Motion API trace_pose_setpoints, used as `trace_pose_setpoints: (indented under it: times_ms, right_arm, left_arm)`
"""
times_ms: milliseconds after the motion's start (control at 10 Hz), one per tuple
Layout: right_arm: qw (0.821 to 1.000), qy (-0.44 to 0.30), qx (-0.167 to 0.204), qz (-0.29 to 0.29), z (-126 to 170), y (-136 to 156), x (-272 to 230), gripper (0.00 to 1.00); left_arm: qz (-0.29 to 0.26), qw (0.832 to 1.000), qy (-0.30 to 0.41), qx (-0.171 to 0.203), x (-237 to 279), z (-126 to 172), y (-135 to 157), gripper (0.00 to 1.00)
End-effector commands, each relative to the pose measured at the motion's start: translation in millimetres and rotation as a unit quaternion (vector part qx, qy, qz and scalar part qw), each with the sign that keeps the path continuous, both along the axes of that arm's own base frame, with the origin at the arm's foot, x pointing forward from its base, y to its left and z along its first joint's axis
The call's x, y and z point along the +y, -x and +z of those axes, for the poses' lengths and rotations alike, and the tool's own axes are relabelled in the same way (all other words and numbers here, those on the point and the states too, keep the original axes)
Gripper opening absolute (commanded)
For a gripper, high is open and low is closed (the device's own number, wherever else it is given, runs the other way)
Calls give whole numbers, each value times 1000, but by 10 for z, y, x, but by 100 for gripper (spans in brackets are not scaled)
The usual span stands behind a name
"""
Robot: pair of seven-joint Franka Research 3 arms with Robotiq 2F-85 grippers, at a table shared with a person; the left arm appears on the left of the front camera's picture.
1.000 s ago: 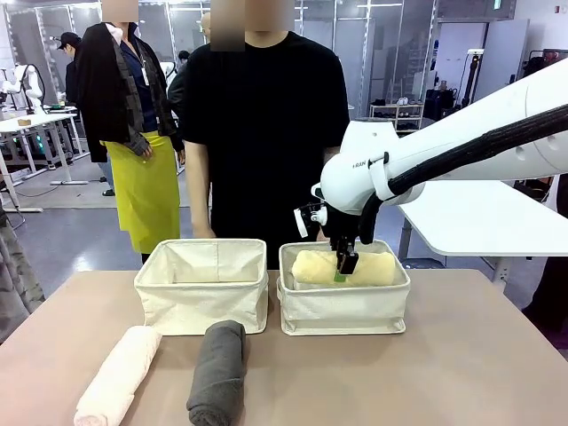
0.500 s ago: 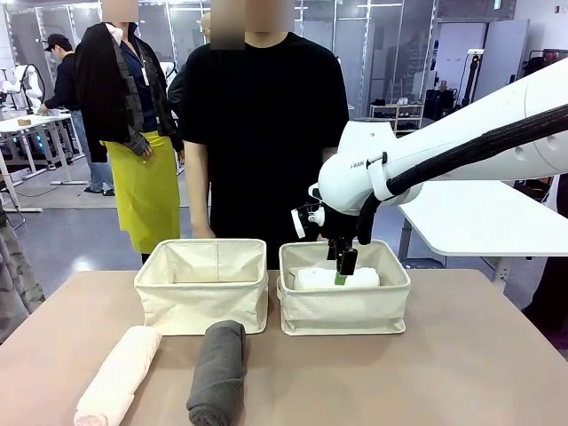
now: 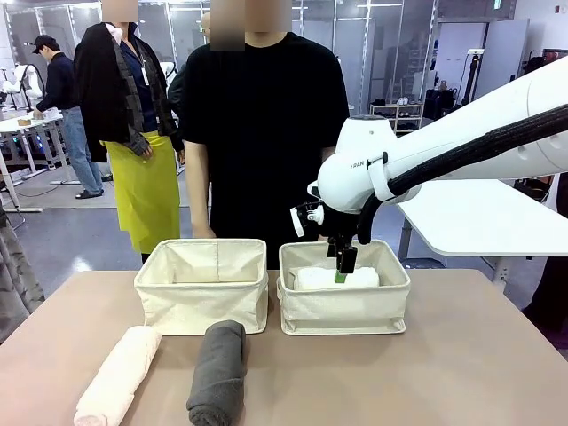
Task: Divide the towels into two baskets.
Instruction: Pick up one hotel-folded towel from the bottom of the table and place it in the Fabric basket indicated by the person.
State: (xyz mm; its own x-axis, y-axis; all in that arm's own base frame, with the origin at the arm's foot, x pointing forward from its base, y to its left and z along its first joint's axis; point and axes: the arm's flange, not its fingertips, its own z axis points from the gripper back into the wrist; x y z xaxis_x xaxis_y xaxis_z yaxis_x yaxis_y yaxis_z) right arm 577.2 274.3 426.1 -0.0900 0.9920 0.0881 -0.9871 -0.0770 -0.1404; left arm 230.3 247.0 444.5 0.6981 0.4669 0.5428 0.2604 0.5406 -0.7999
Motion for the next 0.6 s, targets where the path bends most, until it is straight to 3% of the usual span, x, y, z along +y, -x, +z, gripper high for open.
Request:
trace_pose_setpoints:
  times_ms: [0, 500]
  right_arm:
    - [1000, -7, 6, 4, -9, -4, 1, 100]
    - [1000, -7, 6, 4, -9, -4, 1, 100]
  left_arm:
    - [-1, 1000, 6, -9, 18, 13, 12, 100]
    - [-1, 1000, 6, -9, 18, 13, 12, 100]
